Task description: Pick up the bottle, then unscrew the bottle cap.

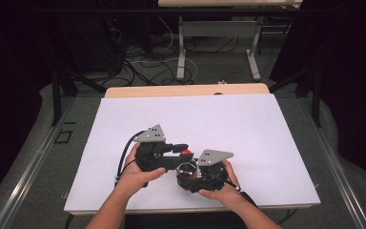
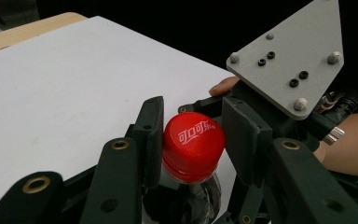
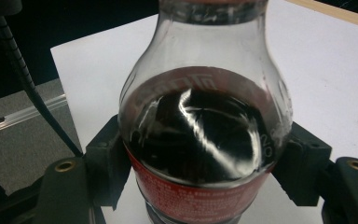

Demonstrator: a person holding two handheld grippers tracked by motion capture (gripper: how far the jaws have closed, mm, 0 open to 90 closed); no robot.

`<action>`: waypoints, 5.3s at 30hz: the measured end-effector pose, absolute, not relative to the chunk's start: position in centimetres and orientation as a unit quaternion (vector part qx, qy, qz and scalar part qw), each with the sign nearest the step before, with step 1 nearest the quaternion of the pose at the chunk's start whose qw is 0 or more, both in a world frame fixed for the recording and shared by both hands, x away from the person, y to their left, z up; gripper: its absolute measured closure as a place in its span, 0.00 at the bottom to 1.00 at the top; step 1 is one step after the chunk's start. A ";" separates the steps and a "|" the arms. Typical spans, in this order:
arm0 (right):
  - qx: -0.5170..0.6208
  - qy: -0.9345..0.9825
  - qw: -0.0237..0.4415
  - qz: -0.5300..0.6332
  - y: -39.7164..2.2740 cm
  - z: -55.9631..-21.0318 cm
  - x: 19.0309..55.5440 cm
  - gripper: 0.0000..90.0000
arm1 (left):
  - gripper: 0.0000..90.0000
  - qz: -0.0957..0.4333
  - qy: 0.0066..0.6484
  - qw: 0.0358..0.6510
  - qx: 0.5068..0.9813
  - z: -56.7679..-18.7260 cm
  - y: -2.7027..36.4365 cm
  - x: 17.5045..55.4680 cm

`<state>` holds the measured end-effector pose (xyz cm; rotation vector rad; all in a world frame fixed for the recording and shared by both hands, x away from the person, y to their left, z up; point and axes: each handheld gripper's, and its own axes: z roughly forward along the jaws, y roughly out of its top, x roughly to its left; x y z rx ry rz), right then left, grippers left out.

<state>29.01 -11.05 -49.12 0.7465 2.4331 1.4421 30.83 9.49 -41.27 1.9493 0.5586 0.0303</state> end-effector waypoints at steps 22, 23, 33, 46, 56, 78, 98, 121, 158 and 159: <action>0.289 0.813 0.155 0.480 -11.2 -49.2 29.0 0.33 | 0.69 0.121 0.366 0.490 0.782 -40.7 6.3 28.3; 0.291 0.813 0.157 0.479 -11.2 -49.2 29.0 0.33 | 0.69 0.127 0.373 0.488 0.779 -40.7 6.1 28.2; 0.285 0.816 0.149 0.480 -11.2 -49.2 29.1 0.33 | 0.67 0.102 0.359 0.492 0.786 -40.6 6.7 28.7; 0.277 0.816 0.125 0.491 -11.3 -49.1 29.2 0.33 | 0.51 0.029 0.276 0.527 0.803 -40.6 9.1 30.5; 0.266 0.822 0.118 0.490 -11.1 -49.3 29.1 0.33 | 0.55 0.018 0.251 0.525 0.813 -41.1 9.5 30.7; 0.287 0.816 0.139 0.482 -11.3 -49.2 29.1 0.33 | 0.68 0.096 0.330 0.493 0.800 -40.7 7.2 29.1; 0.290 0.810 0.134 0.492 -11.4 -49.2 29.2 0.33 | 0.54 0.074 0.327 0.515 0.789 -40.5 7.7 29.4; 0.265 0.819 0.127 0.492 -10.9 -49.2 28.8 0.33 | 0.68 0.045 0.255 0.523 0.812 -41.3 8.9 30.3; 0.268 0.820 0.125 0.490 -10.9 -49.3 28.9 0.33 | 0.67 0.015 0.233 0.542 0.807 -41.6 9.9 30.7; 0.267 0.820 0.123 0.491 -10.9 -49.3 28.9 0.33 | 0.67 0.016 0.234 0.543 0.807 -41.6 9.9 30.7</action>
